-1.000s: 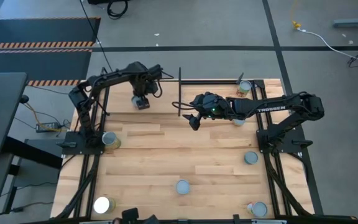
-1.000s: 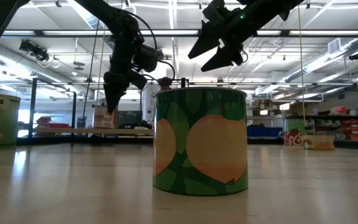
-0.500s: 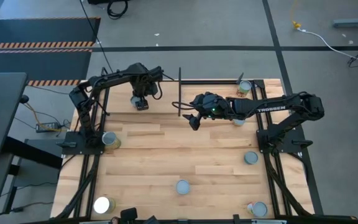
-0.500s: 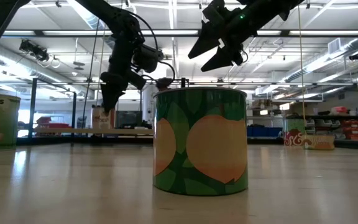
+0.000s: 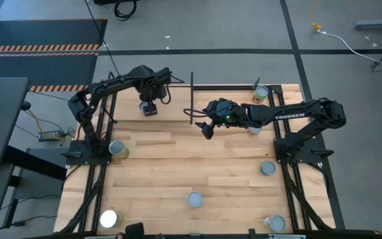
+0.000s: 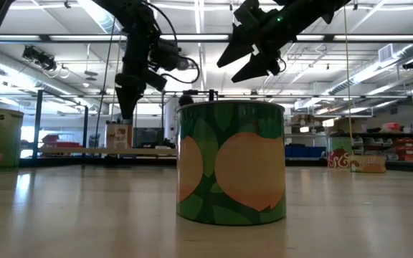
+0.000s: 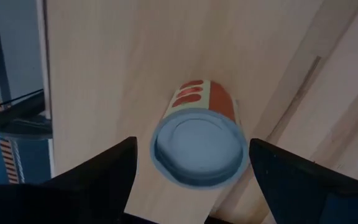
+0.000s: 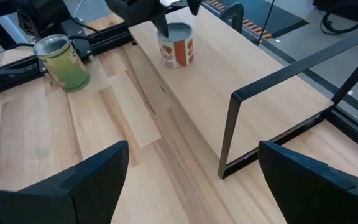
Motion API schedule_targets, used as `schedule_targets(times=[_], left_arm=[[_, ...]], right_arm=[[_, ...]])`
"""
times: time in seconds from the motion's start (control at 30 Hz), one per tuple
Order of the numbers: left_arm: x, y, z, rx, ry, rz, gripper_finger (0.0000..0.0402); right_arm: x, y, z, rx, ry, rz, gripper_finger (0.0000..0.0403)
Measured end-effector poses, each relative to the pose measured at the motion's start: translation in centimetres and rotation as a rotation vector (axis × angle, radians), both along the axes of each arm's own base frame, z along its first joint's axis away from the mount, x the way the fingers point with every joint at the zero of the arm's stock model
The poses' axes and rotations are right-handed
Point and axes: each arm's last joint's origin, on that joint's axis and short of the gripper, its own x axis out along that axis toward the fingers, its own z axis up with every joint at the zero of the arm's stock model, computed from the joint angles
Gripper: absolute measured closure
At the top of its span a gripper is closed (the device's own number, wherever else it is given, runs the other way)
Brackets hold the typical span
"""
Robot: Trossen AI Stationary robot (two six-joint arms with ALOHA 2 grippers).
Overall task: Pick and place cans onto a shelf
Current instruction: Put the canned diced tomatoes on the shelf, then put the canned sliced peaches on the shelf aligned with the canned diced tomatoes
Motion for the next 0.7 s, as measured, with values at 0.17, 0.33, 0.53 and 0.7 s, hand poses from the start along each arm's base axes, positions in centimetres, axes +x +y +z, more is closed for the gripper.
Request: schedule_targets(times=[0.17, 0.33, 0.53, 0.7], left_arm=[[-0.3, -1.6, 2.1, -0.055, -0.142, 0.060, 0.0088], [0.8, -5.1, 3.6, -0.137, -0.245, 0.059, 0.0094], [2.9, -11.2, 4.1, -0.185, -0.278, 0.070, 0.0106], [4.4, -17.0, 4.2, -0.211, -0.314, 0.099, 0.0106]], right_arm=[[0.0, -0.1, 0.0, -0.023, 0.006, -0.019, 0.0041], [0.0, 0.7, -0.1, -0.066, 0.036, 0.055, 0.0048], [-0.4, 5.7, -0.9, -0.079, 0.152, 0.319, 0.0054], [-3.0, 9.9, -1.9, -0.008, 0.349, 0.382, 0.0054]])
